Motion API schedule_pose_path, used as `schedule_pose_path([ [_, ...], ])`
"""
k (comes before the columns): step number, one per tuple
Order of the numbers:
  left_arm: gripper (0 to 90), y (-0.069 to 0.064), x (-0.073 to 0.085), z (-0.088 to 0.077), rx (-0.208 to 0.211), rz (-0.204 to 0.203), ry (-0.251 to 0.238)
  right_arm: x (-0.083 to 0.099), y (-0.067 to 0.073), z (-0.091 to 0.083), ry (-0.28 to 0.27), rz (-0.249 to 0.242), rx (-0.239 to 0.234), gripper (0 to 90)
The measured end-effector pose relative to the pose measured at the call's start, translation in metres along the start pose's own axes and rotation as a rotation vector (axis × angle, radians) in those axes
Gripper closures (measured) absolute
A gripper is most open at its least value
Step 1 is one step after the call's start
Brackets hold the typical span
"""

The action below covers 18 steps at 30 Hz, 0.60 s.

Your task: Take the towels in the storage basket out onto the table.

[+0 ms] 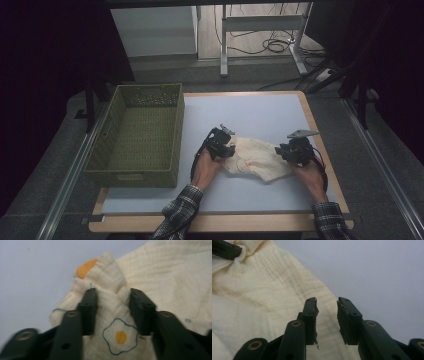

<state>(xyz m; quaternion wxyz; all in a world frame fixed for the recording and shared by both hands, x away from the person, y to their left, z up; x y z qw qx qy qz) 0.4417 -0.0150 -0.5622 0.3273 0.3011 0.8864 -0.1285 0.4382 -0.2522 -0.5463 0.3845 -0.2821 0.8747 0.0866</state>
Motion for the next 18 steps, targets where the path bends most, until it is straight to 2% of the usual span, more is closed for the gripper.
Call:
schedule_pose_path([
  [3,76.0,0.001,0.005,-0.001,0.025,-0.012,-0.005,0.0,0.001,0.008,0.013,-0.008,0.003,61.8],
  [6,81.8,0.001,0.007,-0.007,0.039,-0.019,-0.025,0.003,0.001,0.012,0.027,-0.025,0.018,59.5],
  [12,82.5,-0.003,0.009,-0.03,0.052,-0.03,-0.087,0.009,-0.001,0.01,0.038,-0.021,0.02,60.0],
  [15,82.3,-0.006,0.01,-0.04,0.053,-0.019,-0.104,0.011,-0.003,0.008,0.037,-0.013,0.018,59.9],
  [16,82.2,-0.01,0.012,-0.049,0.048,-0.006,-0.118,0.012,-0.005,0.005,0.033,-0.009,0.019,59.9],
  [18,81.8,-0.013,0.015,-0.055,0.039,0.01,-0.119,0.014,-0.007,-0.001,0.026,0.008,0.015,59.7],
])
Point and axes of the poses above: each handheld gripper's, and its own axes: z roughly forward along the jaws, x roughly out of its underside, y roughly to its left, the point moved 6 cm from there along z, roughly forward along the jaws, and after that the axes turned 3 degrees about x, right-handed, at the moved point
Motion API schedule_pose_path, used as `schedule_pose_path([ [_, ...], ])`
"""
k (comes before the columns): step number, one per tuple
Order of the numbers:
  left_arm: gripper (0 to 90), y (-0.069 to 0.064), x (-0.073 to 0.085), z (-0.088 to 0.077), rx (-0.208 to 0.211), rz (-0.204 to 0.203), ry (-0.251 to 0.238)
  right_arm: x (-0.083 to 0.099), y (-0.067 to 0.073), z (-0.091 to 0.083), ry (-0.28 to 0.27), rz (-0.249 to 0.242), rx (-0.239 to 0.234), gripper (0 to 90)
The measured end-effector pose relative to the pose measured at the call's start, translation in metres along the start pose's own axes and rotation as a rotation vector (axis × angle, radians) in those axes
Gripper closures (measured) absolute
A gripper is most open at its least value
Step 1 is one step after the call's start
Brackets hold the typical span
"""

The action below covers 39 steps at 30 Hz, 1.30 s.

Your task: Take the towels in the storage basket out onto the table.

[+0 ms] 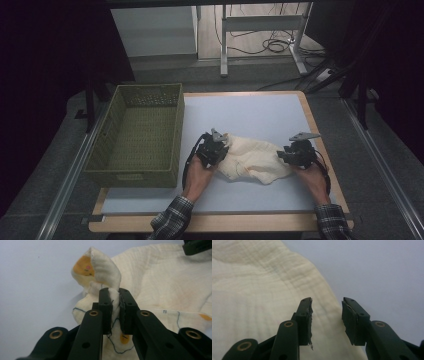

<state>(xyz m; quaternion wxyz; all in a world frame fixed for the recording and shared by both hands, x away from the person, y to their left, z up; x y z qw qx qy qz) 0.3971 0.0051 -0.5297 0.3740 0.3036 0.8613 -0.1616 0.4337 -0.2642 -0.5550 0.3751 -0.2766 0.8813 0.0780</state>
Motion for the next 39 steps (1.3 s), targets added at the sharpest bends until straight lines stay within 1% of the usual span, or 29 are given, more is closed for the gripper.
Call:
schedule_pose_path([
  [2,81.9,-0.003,0.003,-0.006,0.002,0.003,-0.006,0.002,-0.001,-0.007,-0.009,0.007,-0.002,59.8],
  [5,81.0,-0.008,0.011,-0.012,0.009,0.006,0.003,0.007,-0.004,-0.018,-0.016,0.024,-0.011,59.9],
  [7,79.3,-0.008,0.018,-0.013,0.004,0.008,0.015,0.012,-0.007,-0.023,-0.02,0.032,-0.004,59.8],
  [8,78.1,-0.008,0.021,-0.012,0.002,0.006,0.021,0.015,-0.01,-0.026,-0.019,0.037,0.001,59.6],
  [9,77.1,-0.008,0.021,-0.012,0.002,0.006,0.021,0.015,-0.01,-0.026,-0.019,0.037,0.001,59.6],
  [10,74.6,-0.008,0.03,-0.01,0.01,-0.003,0.06,0.021,-0.015,-0.029,-0.018,0.057,0.011,59.4],
  [11,72.7,-0.008,0.03,-0.01,0.01,-0.003,0.06,0.021,-0.015,-0.029,-0.018,0.057,0.011,59.4],
  [12,69.2,-0.007,0.033,-0.01,0.007,-0.005,0.062,0.026,-0.021,-0.03,-0.016,0.072,0.018,59.3],
  [14,62.3,-0.006,0.029,-0.014,0.001,-0.009,0.039,0.028,-0.024,-0.031,-0.019,0.086,0.017,58.5],
  [15,60.7,-0.005,0.024,-0.016,0.0,-0.007,0.027,0.029,-0.025,-0.031,-0.019,0.098,0.015,58.2],
  [19,55.0,0.001,-0.005,-0.02,-0.023,-0.003,-0.006,0.031,-0.026,-0.03,-0.009,0.105,0.017,57.0],
  [21,53.9,0.005,-0.02,-0.014,-0.04,0.006,-0.001,0.031,-0.025,-0.03,-0.01,0.107,0.015,57.0],
  [23,53.5,0.01,-0.032,-0.005,-0.068,0.017,0.009,0.031,-0.025,-0.031,-0.01,0.099,0.017,57.2],
  [25,53.7,0.016,-0.041,0.008,-0.06,0.021,0.032,0.031,-0.024,-0.032,-0.01,0.106,0.014,57.6],
  [27,54.2,0.023,-0.045,0.022,-0.074,0.026,0.065,0.032,-0.025,-0.033,-0.008,0.106,0.018,57.7],
  [28,54.1,0.027,-0.045,0.029,-0.075,0.027,0.076,0.033,-0.025,-0.033,-0.007,0.108,0.018,57.9],
  [29,54.0,0.032,-0.044,0.039,-0.074,0.019,0.095,0.034,-0.025,-0.033,-0.006,0.111,0.017,58.0],
  [30,53.2,0.032,-0.044,0.039,-0.074,0.019,0.095,0.034,-0.025,-0.033,-0.006,0.111,0.017,58.0],
  [31,52.6,0.038,-0.041,0.047,-0.069,0.012,0.111,0.035,-0.024,-0.034,-0.008,0.116,0.013,58.0],
  [32,51.8,0.04,-0.039,0.051,-0.061,0.008,0.121,0.035,-0.024,-0.034,-0.008,0.116,0.013,58.0],
  [33,50.8,0.041,-0.036,0.055,-0.063,0.01,0.136,0.035,-0.024,-0.033,-0.008,0.117,0.012,57.6],
  [34,50.2,0.042,-0.031,0.059,-0.063,0.011,0.153,0.035,-0.024,-0.032,-0.008,0.116,0.015,57.4],
  [36,49.9,0.043,-0.024,0.064,-0.043,0.011,0.175,0.036,-0.022,-0.029,-0.003,0.119,0.006,57.3],
  [37,49.9,0.043,-0.021,0.066,-0.043,0.011,0.186,0.037,-0.022,-0.027,-0.005,0.116,0.01,57.2],
  [38,50.5,0.042,-0.018,0.068,-0.042,0.013,0.195,0.036,-0.021,-0.027,-0.01,0.111,0.012,57.4],
  [39,54.3,0.04,-0.016,0.069,-0.024,0.014,0.195,0.036,-0.02,-0.027,-0.009,0.109,0.013,57.9],
])
Point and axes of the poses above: each handheld gripper's, and its own axes: z roughly forward along the jaws, x roughly out of its underside, y roughly to its left, the point moved 6 cm from there along z, roughly forward along the jaws, and after that the axes turned 3 degrees about x, right-handed, at the moved point
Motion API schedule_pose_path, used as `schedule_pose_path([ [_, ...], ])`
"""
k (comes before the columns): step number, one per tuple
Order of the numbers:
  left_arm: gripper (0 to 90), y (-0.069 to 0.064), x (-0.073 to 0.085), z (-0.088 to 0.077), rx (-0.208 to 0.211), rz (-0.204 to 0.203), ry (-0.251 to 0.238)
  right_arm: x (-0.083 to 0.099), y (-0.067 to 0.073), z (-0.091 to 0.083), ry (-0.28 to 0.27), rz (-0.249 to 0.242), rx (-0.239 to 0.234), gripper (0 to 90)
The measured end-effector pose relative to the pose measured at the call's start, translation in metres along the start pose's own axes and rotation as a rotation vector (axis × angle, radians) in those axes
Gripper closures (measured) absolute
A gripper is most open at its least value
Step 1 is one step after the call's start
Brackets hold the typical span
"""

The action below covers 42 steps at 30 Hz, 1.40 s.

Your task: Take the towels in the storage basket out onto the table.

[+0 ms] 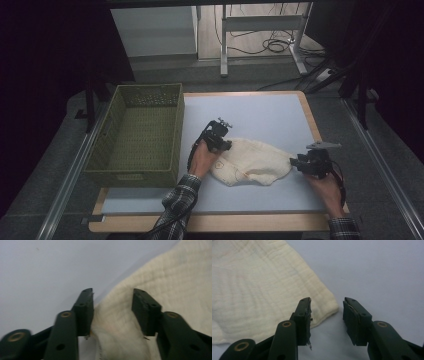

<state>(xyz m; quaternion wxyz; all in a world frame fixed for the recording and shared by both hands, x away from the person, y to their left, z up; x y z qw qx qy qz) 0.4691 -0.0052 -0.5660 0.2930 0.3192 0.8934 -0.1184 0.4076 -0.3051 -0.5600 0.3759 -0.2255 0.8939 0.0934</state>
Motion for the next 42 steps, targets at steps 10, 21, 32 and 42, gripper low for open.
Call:
schedule_pose_path([
  [10,87.9,-0.009,-0.015,-0.033,-0.003,0.021,-0.15,-0.011,0.017,0.001,0.021,-0.071,-0.028,86.6],
  [21,57.0,0.015,-0.042,-0.056,-0.147,-0.005,-0.204,-0.076,-0.012,0.002,-0.04,-0.02,0.062,76.7],
  [32,53.5,0.017,-0.022,-0.042,-0.082,-0.033,-0.155,-0.052,0.009,-0.004,-0.032,-0.013,-0.049,67.8],
  [42,49.6,0.013,0.004,-0.031,-0.076,-0.099,-0.095,-0.033,0.04,-0.011,-0.021,-0.042,-0.15,68.3],
])
Point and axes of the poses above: each handheld gripper's, and its own axes: z roughly forward along the jaws, x roughly out of its underside, y roughly to its left, the point moved 6 cm from there along z, roughly forward along the jaws, and after that the axes turned 3 degrees about x, right-handed, at the moved point
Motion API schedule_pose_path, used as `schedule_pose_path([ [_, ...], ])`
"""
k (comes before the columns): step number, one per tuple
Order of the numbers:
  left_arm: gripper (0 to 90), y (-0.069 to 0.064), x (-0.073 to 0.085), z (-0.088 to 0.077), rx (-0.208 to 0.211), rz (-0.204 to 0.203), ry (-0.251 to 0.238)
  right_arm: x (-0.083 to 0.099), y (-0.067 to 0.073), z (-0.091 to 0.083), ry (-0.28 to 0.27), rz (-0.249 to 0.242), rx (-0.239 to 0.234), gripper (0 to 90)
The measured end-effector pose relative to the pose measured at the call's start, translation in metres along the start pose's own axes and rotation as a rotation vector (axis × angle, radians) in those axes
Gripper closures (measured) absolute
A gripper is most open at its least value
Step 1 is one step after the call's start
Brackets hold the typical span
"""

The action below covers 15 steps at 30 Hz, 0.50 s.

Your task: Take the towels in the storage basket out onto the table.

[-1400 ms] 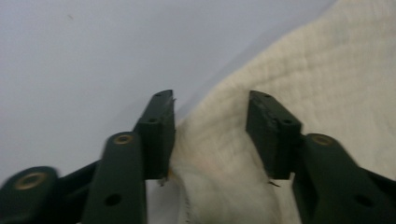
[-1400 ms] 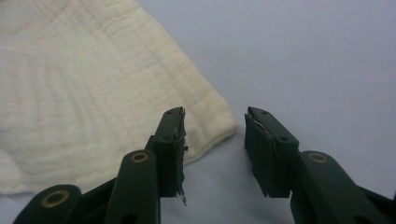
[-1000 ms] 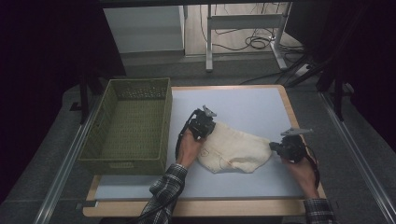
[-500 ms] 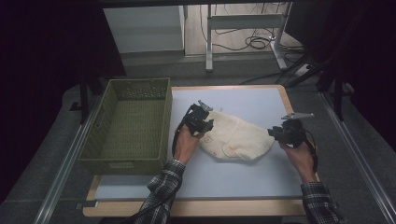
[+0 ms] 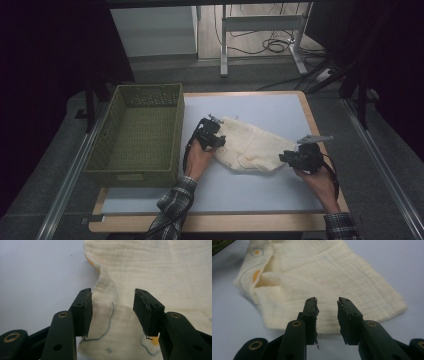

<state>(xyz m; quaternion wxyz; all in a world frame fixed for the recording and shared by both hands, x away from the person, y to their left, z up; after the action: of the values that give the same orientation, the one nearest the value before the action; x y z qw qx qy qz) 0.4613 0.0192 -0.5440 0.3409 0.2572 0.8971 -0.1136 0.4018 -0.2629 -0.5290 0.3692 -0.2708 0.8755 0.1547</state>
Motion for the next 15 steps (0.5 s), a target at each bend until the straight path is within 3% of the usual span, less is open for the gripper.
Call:
schedule_pose_path([
  [7,48.8,-0.012,0.019,-0.021,0.003,0.042,-0.02,0.01,0.025,-0.017,-0.02,-0.034,-0.05,67.3],
  [11,43.7,-0.01,0.021,-0.016,-0.013,0.039,-0.017,0.012,0.041,-0.013,-0.004,-0.055,-0.082,60.9],
  [15,45.9,-0.002,0.024,-0.004,-0.028,0.016,0.016,0.011,0.048,-0.001,0.009,-0.086,-0.075,56.5],
])
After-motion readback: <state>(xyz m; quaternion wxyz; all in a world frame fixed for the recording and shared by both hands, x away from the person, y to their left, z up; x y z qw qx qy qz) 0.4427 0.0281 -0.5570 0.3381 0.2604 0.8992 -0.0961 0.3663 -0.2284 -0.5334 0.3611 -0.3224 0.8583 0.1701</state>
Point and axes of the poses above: each handheld gripper's, and its own axes: z roughly forward along the jaws, x roughly out of its underside, y roughly to its left, the point moved 6 cm from there along z, roughly forward along the jaws, and after that the axes turned 3 degrees about x, right-handed, at the moved point
